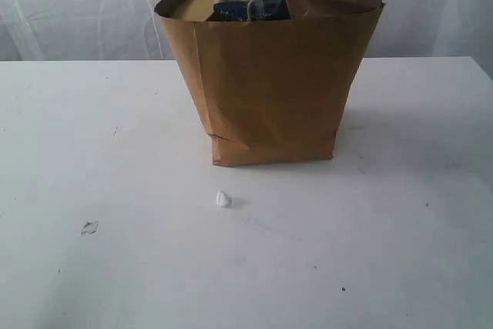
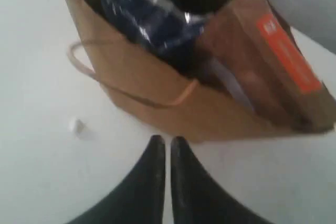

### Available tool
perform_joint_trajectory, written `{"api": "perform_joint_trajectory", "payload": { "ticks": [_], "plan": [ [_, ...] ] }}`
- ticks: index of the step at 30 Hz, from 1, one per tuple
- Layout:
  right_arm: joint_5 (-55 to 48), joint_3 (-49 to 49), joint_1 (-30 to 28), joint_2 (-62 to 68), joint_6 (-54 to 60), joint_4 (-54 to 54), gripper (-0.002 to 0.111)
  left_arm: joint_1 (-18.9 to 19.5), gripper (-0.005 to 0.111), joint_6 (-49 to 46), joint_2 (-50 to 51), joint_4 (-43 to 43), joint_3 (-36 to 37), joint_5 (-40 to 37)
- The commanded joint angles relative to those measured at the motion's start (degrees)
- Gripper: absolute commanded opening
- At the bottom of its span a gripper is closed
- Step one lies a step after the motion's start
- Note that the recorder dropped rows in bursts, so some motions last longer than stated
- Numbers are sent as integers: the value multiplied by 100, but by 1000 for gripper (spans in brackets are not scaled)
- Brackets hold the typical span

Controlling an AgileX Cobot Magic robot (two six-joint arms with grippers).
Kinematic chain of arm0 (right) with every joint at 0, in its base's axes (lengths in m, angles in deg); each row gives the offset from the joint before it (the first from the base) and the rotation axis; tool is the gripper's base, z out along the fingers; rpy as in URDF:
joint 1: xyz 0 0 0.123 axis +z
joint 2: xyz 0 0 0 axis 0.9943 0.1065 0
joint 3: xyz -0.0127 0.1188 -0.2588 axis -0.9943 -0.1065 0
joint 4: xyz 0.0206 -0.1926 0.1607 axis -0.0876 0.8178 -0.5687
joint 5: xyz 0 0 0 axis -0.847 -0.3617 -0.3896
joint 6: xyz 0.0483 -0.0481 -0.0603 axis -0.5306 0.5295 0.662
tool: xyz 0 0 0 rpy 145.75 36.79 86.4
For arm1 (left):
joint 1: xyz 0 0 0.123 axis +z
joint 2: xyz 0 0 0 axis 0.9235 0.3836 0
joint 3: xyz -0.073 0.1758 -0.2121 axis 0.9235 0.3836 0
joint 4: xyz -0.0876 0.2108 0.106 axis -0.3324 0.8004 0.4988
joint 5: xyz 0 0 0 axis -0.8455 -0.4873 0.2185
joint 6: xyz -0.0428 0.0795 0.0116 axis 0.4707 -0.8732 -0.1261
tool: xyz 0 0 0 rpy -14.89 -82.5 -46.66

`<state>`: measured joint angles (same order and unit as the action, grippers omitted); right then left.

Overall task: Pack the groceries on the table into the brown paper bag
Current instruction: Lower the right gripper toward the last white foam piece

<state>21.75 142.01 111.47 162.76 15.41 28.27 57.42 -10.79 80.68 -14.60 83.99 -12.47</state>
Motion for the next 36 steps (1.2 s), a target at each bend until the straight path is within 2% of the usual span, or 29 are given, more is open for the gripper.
{"api": "perform_joint_trajectory", "payload": {
  "ticks": [1, 4, 11, 15, 18, 23, 33, 36],
  "plan": [
    [-762, -14, -32, -328, -235, 560, 0, -43, 0, 0, -44, 0, 43, 21],
    [-762, -128, -32, -433, -571, 443, 0, -43, 0, 0, -44, 0, 43, 21],
    [-762, -1839, 178, -561, -315, -971, 0, -43, 0, 0, -44, 0, 43, 21],
    [-372, -2764, 673, -460, 104, -1432, 0, -43, 0, 0, -44, 0, 43, 21],
    [43, -3059, 1137, -199, 115, -1446, 0, -43, 0, 0, -44, 0, 43, 21],
    [776, -2913, 1488, 606, 208, -1446, 0, -43, 0, 0, -44, 0, 43, 21],
    [1277, -1444, 1419, 2312, 194, -1272, 0, -43, 0, 0, -44, 0, 43, 21],
    [1519, -1157, 1342, 2522, 135, -1238, 7, -43, 0, 0, -44, 0, 43, 21]
  ]
}}
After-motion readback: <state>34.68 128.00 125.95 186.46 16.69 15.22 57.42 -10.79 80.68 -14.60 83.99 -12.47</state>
